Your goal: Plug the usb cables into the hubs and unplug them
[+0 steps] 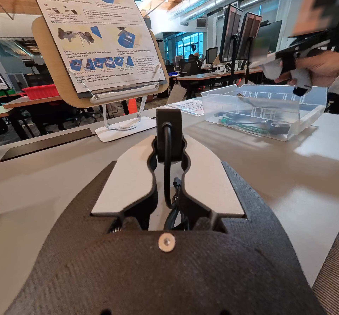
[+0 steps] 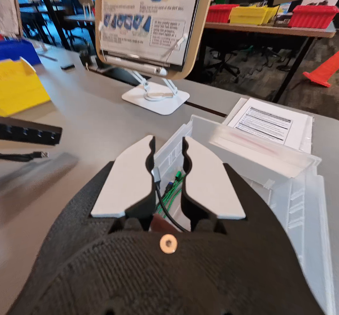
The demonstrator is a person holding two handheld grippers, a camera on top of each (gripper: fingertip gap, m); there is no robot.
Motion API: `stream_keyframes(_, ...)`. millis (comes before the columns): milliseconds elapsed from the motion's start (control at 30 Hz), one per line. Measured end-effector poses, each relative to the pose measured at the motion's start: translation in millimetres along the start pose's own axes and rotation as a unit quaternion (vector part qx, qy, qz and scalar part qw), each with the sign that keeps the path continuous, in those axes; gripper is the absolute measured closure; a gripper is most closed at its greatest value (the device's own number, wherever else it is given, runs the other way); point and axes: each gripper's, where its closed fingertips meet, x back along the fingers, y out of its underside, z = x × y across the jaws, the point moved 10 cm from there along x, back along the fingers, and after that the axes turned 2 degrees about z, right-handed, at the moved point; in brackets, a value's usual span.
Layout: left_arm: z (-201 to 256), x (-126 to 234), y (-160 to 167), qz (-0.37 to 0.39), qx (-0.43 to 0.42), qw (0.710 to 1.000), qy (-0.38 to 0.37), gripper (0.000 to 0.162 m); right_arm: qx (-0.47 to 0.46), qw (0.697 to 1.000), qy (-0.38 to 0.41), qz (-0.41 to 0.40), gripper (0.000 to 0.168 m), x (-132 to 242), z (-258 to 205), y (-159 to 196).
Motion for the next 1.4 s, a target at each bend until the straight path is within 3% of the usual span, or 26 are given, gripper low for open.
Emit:
stream_keyframes(33, 0.1, 0.1, -0.1, 0.0, 0.001, 1.0, 0.0, 0.139, -0.011, 1.0, 0.002, 0.013, 0.14, 5.8, -0.5, -5.2)
stream_keyframes(133, 1.2, 0.0, -0.2, 0.0, 0.005, 1.0, 0.003, 0.139, -0.039, 0.998, -0.004, 0.048, 0.135, 21.4, -11.3, -23.7)
stream_keyframes(267, 4.2, -0.1, -2.4, 0.005, 0.011, 1.0, 0.009, 0.139, -0.052, 0.993, -0.069, 0.078, 0.13, 28.1, -50.3, -49.5)
stream_keyframes(467, 1.4, 0.7, -7.7, 0.025, 0.09, 0.994, 0.048, 0.139, 0.018, 0.979, -0.194, 0.06, 0.124, 1.5, -138.5, -60.1)
stream_keyframes(633, 1.2, -0.1, -15.2, 0.041, 0.161, 0.97, 0.177, 0.139, 0.119, 0.944, -0.307, -0.013, 0.119, -30.8, -215.4, -35.9)
stream_keyframes(800, 13.3, 0.5, -24.1, 0.021, 0.185, 0.922, 0.339, 0.139, 0.133, 0.897, -0.405, -0.116, 0.116, -50.1, -257.7, -1.3)
stream_keyframes(900, 22.9, 1.3, -27.2, 0.013, 0.176, 0.909, 0.378, 0.139, 0.126, 0.854, -0.473, -0.175, 0.137, -51.1, -273.8, 11.5)
stream_keyframes(1000, 23.4, 1.5, -27.8, 0.031, 0.183, 0.909, 0.374, 0.138, 0.124, 0.844, -0.487, -0.186, 0.144, -50.5, -279.5, 13.8)
stream_keyframes(1133, 13.7, 2.6, -33.8, 0.073, 0.213, 0.911, 0.347, 0.092, 0.063, 0.865, -0.482, -0.121, 0.143, -50.3, -262.6, -1.6)
stream_keyframes(1167, 11.9, 2.7, -33.7, 0.071, 0.208, 0.913, 0.343, 0.087, 0.04, 0.872, -0.479, -0.097, 0.143, -48.6, -252.9, -8.3)
stream_keyframes(1300, 10.4, 0.2, -24.3, 0.055, 0.201, 0.923, 0.323, 0.085, -0.042, 0.894, -0.446, 0.028, 0.143, -29.0, -198.6, -41.1)
stream_keyframes(1400, 10.9, -2.6, -14.9, 0.047, 0.219, 0.923, 0.313, 0.09, -0.048, 0.921, -0.375, 0.092, 0.144, -3.6, -153.2, -61.8)
